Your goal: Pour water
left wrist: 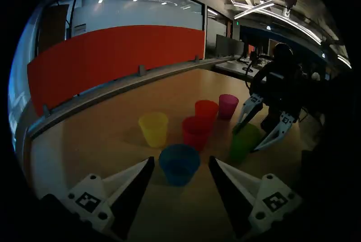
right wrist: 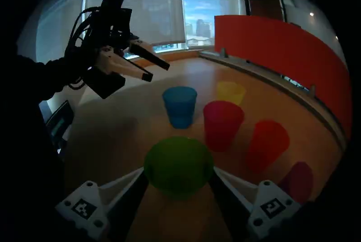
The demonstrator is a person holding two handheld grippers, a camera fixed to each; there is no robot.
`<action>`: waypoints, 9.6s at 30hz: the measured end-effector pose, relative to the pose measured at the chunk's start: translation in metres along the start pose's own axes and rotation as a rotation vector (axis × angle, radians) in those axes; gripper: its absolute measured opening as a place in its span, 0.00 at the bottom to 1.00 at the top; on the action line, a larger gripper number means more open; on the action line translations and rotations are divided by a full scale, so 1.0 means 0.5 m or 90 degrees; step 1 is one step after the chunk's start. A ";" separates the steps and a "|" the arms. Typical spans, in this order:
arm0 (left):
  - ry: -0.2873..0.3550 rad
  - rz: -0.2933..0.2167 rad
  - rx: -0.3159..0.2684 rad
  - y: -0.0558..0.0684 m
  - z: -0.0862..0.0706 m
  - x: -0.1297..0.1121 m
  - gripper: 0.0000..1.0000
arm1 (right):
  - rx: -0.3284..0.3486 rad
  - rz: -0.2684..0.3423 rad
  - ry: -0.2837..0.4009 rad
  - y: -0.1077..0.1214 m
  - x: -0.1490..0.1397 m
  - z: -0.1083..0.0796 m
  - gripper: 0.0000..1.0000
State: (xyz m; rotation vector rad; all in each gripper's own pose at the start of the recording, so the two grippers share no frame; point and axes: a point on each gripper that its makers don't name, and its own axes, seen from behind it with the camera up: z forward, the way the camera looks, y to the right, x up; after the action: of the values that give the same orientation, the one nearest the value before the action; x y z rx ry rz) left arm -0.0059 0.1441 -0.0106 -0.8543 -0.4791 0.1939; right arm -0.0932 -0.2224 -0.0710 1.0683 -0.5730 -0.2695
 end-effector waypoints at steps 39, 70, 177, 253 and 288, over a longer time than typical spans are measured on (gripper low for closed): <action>-0.099 0.025 -0.026 0.005 0.096 -0.112 0.89 | -0.030 -0.035 0.043 0.036 0.087 -0.098 0.90; -0.106 0.005 -0.022 -0.008 0.165 -0.097 0.89 | -0.040 -0.030 0.039 0.049 0.071 -0.111 0.90; 0.192 0.159 0.072 0.035 -0.020 0.358 0.85 | -0.054 -0.110 0.227 0.057 0.317 -0.171 0.94; 0.208 0.272 0.146 0.007 -0.040 0.413 0.85 | 0.000 -0.092 0.326 0.007 0.423 -0.125 0.95; 0.211 0.255 0.139 0.001 -0.035 0.412 0.85 | -0.010 -0.094 0.347 0.018 0.437 -0.129 0.96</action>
State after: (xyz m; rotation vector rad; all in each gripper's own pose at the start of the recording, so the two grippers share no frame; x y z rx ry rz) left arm 0.1831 0.2052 0.0467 -0.7422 0.0288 0.4547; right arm 0.1227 -0.2737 -0.0179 1.1130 -0.0033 -0.1010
